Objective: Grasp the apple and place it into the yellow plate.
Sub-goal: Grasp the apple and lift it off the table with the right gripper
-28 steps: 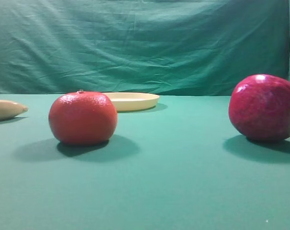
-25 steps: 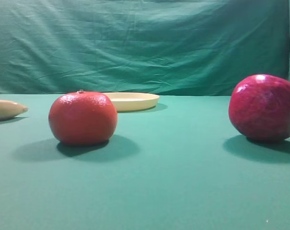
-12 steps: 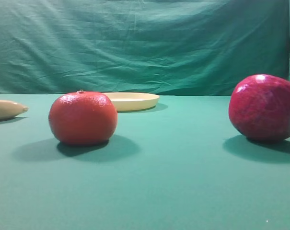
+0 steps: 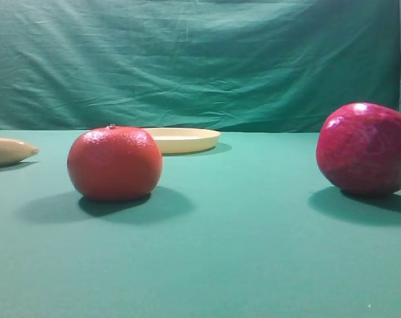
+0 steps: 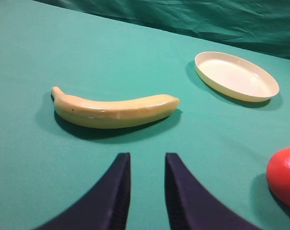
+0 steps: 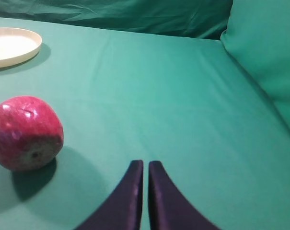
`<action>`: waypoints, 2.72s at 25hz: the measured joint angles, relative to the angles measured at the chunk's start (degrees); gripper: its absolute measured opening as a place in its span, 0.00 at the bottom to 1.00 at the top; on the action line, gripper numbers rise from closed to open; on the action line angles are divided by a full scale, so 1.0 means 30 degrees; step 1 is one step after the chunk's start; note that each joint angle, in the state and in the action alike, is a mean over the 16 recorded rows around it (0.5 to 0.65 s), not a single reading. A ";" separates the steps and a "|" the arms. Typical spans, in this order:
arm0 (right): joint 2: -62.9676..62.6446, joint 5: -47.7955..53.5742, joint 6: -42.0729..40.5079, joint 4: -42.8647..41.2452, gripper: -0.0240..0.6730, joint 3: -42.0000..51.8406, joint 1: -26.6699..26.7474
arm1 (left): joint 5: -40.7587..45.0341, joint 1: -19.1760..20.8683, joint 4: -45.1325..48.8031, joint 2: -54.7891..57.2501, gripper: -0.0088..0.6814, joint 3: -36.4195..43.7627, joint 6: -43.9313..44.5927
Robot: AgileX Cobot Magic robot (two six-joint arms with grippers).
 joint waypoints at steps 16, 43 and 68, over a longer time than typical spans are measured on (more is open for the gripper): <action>0.1882 -0.2004 -0.0810 0.3191 0.03 -0.3228 0.0000 | 0.0000 0.0000 0.0000 0.0000 0.24 0.0000 0.0000; 1.8430 0.7642 -0.8640 0.8612 0.03 -1.2649 0.0869 | 0.0000 0.0000 0.0000 0.0000 0.24 0.0000 0.0000; 2.5564 0.6972 -0.4479 0.2422 0.56 -1.6373 0.6031 | 0.0000 0.0000 0.0000 0.0000 0.24 0.0000 0.0000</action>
